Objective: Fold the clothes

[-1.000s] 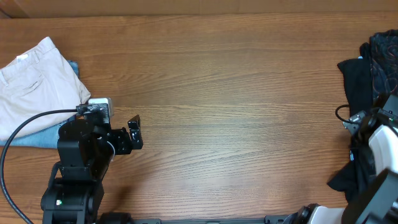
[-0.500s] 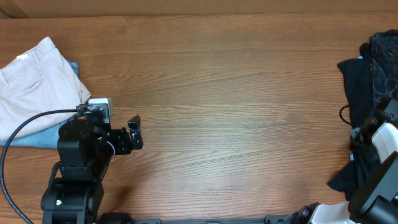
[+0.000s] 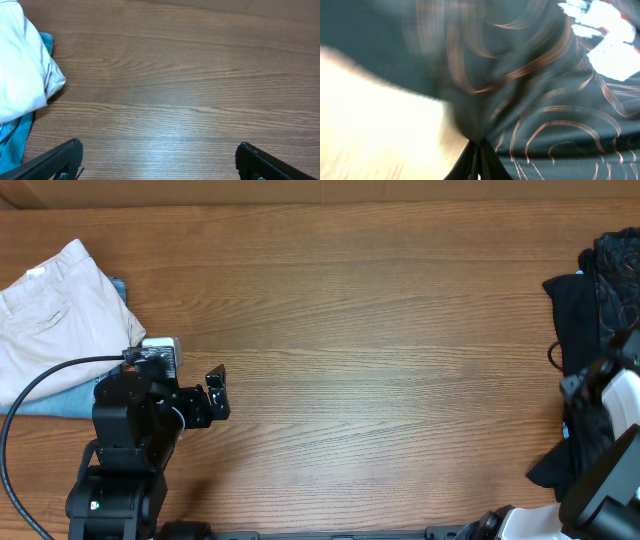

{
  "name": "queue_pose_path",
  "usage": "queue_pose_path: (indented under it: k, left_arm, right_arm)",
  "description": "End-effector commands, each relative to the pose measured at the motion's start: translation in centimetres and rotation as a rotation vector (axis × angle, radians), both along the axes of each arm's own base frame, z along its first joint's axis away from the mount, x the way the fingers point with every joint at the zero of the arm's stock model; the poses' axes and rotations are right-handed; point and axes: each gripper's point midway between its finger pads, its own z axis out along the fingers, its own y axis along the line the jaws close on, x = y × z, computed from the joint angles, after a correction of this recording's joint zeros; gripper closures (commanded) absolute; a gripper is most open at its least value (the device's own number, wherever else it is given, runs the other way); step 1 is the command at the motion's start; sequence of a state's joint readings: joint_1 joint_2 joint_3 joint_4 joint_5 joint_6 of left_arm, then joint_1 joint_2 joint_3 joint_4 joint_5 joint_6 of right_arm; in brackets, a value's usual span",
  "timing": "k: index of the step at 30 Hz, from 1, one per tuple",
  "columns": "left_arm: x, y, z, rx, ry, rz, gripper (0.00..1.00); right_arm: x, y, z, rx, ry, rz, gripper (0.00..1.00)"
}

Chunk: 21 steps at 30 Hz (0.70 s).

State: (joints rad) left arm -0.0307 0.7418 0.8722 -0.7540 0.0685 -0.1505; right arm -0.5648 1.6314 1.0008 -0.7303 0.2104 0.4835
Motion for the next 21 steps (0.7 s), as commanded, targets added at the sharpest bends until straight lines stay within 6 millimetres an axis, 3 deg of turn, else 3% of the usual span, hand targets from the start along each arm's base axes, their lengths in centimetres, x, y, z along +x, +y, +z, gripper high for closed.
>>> queue_pose_path:
  k: [1, 6, 14, 17, 21]
  left_arm:
    - [0.2, 0.0, 1.3, 0.004, -0.036, -0.008, 0.0]
    - [0.2, 0.0, 1.3, 0.003, -0.036, -0.008, 0.0]
    - [0.3, 0.0, 1.5, 0.004, -0.047, -0.008, 0.0]
    - [0.5, 0.0, 1.8, 0.003, -0.06, -0.008, 0.0]
    - [0.6, 0.0, 2.0, 0.003, -0.067, -0.008, 0.0]
  right_arm:
    - [6.4, 4.5, 5.1, 0.08, -0.2, 0.242, 0.96]
    - [9.6, 13.6, 6.8, 0.134, -0.208, 0.518, 0.96]
    - [11.9, 29.3, 8.1, 0.15, -0.3, 0.938, 0.96]
    - [13.0, 34.3, 9.7, 0.121, -0.412, 1.054, 0.96]
    - [15.1, 38.6, 12.9, 0.057, -0.606, 1.123, 0.96]
